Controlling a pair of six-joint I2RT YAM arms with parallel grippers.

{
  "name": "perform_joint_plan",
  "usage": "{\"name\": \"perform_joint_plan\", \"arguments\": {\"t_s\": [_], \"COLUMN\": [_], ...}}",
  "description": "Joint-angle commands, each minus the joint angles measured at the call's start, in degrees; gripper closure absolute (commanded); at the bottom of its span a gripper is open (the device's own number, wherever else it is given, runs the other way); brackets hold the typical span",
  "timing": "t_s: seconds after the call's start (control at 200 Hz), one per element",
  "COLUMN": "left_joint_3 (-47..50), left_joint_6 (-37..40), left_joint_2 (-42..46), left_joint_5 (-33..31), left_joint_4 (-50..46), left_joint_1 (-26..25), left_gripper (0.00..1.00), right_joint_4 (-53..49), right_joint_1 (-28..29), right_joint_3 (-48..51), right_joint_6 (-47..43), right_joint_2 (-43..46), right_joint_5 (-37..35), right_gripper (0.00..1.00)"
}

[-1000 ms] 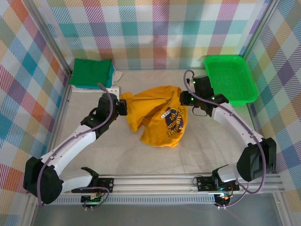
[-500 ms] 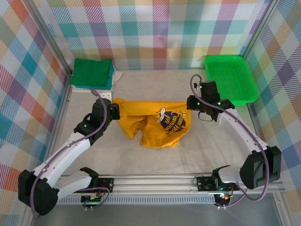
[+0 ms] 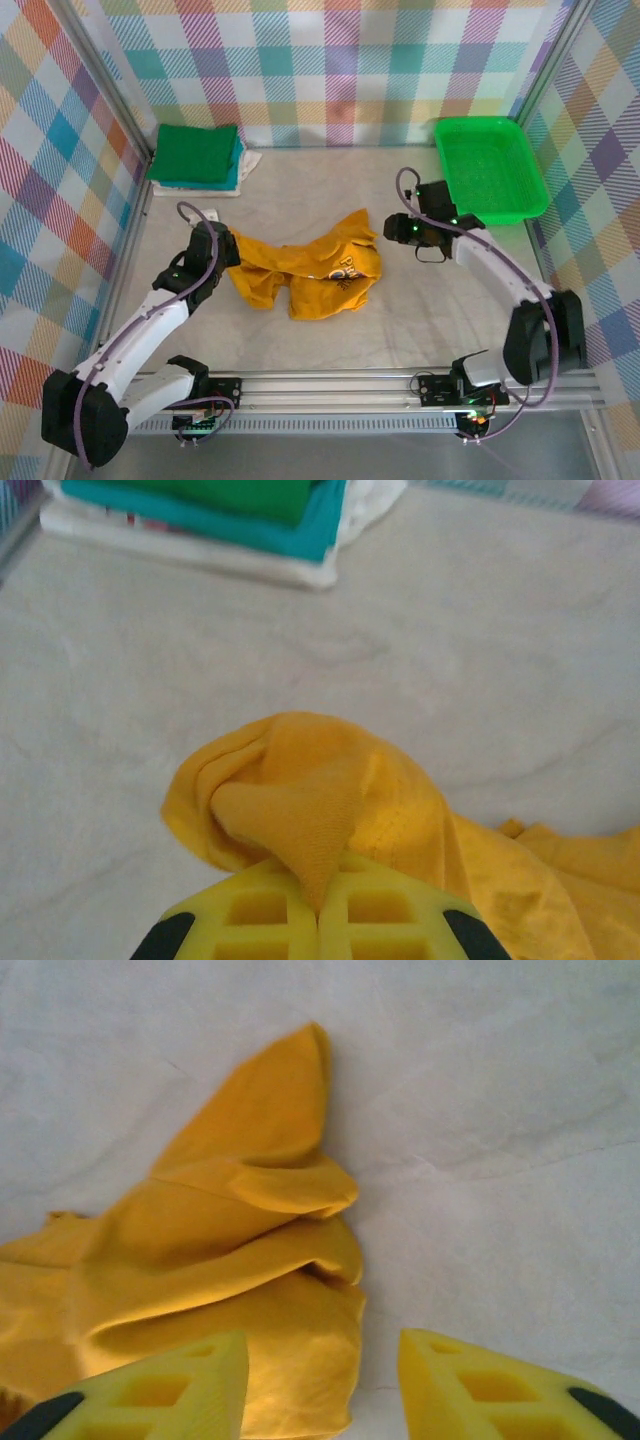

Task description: Fold and stack the t-shirts

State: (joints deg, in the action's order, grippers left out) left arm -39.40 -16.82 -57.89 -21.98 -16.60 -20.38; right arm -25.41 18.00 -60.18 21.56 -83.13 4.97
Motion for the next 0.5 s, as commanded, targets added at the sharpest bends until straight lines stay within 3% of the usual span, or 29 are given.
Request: {"name": "perform_joint_plan", "arguments": {"t_s": [0.0, 0.11, 0.36, 0.435, 0.495], "left_joint_3": [2.4, 1.7, 2.0, 1.8, 1.5], "left_joint_6": [-3.8, -4.0, -3.7, -3.6, -3.4], "left_joint_2": [-2.1, -5.1, -6.9, -7.6, -8.3], "left_joint_5": [0.4, 0.7, 0.3, -0.1, -0.2], "left_joint_4": [0.2, 3.1, 5.2, 5.6, 6.0], "left_joint_1": [1.0, 1.2, 1.3, 1.3, 1.4], "left_gripper": [1.00, 1.00, 1.00, 1.00, 1.00], "right_joint_4": [1.4, 3.2, 0.0, -0.5, 0.0], "right_joint_1": [0.0, 0.0, 0.2, 0.4, 0.7], "right_joint_3": [-8.4, -16.3, -31.6, -34.2, -35.0], "right_joint_6": [0.3, 1.2, -0.4, -0.9, -0.9], "right_joint_2": [-10.5, -21.3, -38.8, -41.7, -42.1], "right_joint_5": [5.4, 10.8, 11.0, 13.0, 14.3], "right_gripper": [0.50, 0.44, 0.36, 0.44, 0.65]}}
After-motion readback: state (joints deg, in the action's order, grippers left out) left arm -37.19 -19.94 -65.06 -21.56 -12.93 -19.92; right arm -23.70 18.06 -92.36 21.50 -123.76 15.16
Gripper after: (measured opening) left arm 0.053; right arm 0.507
